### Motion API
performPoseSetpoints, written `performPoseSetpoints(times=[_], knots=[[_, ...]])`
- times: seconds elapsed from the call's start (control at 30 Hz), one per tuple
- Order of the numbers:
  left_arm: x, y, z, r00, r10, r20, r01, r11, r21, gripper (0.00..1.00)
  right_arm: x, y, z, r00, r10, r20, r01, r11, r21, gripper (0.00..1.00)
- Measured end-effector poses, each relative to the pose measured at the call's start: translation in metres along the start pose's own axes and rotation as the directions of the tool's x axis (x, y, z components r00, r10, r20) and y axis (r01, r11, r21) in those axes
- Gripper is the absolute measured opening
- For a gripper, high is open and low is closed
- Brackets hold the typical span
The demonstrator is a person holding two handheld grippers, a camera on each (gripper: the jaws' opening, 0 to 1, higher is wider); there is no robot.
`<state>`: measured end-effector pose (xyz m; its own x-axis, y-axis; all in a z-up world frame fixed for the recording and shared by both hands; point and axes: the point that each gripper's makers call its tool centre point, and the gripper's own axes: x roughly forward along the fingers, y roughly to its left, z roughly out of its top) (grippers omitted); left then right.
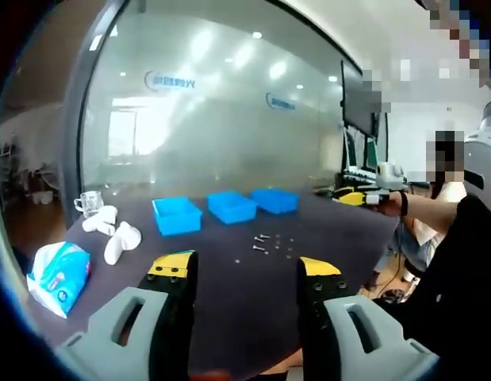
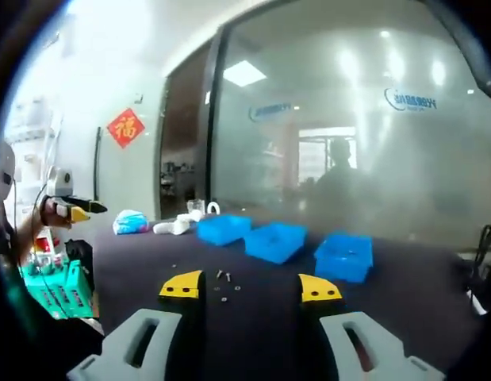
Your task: Sort the screws, nuts, and washers into the corresponding bins
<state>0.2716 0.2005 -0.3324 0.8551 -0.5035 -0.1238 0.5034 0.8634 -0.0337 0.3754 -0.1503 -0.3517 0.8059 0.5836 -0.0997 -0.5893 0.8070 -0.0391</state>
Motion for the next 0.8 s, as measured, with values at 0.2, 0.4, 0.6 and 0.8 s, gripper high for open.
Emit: performPoseSetpoints(times=[0.2,0.4,0.6,0.8], knots=[[0.001,-0.002,0.002,1.0,-0.003,0.001,0.003,1.0,0.005,0.5,-0.029,-0.003,-0.011,0.999,-0.034,0.001,0.034,0.999,0.032,0.42],[0.003,-0.006,-0.001,1.0,-0.013,-0.008,0.013,1.0,0.021,0.5,-0.049,-0.008,-0.013,0.997,-0.075,0.014,0.074,0.995,0.061,0.42],[0.004,-0.007,0.0,1.0,-0.016,-0.006,0.016,1.0,0.027,0.5,-0.061,-0.008,-0.015,0.995,-0.097,0.018,0.095,0.993,0.071,0.42],[0.006,-0.01,-0.001,1.0,-0.029,-0.008,0.029,0.999,0.035,0.5,-0.063,-0.005,-0.015,0.996,-0.092,0.012,0.091,0.993,0.071,0.42]])
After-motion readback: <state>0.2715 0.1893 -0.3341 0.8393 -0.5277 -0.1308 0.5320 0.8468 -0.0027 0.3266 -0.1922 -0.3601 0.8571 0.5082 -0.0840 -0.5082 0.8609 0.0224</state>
